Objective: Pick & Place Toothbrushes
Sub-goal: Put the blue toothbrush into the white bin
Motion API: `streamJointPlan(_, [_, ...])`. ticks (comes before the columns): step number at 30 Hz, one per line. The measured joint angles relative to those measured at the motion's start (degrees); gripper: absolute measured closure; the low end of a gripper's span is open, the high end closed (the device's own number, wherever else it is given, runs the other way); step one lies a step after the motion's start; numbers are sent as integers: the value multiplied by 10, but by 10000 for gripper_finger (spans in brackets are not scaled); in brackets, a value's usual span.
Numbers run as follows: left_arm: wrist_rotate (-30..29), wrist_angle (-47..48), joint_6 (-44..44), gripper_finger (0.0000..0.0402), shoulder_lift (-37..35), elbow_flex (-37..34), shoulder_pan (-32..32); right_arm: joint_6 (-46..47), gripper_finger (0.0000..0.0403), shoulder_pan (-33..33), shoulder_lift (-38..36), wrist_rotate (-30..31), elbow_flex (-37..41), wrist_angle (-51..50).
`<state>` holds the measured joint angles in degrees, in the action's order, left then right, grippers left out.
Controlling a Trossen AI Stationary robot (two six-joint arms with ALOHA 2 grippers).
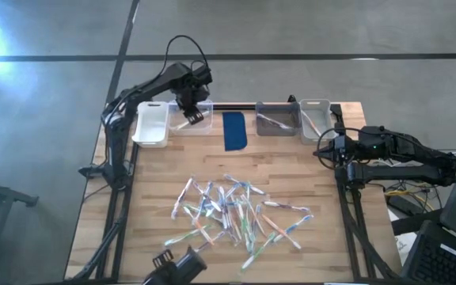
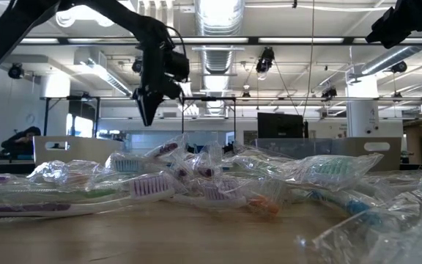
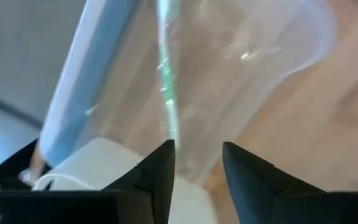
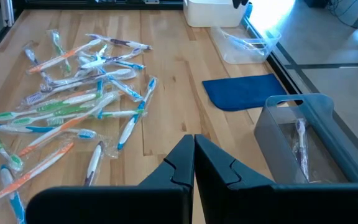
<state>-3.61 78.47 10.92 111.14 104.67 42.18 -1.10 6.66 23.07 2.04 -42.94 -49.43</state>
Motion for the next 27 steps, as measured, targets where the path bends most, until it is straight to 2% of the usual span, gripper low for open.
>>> streamJointPlan(4, [69,0,-11,262,-32,10,-4,0,394,0,0,0,0,0])
streamJointPlan(7, [99,-2,-13,262,-67,11,-10,0,394,0,0,0,0,0])
streamJointPlan(16, [107,-46,-64,264,-167,10,-57,0,394,0,0,0,0,0])
streamJointPlan(19, [127,-76,-75,264,-191,10,-83,0,394,0,0,0,0,0])
streamJointPlan(27, [144,-117,-101,265,-217,10,-152,0,394,0,0,0,0,0])
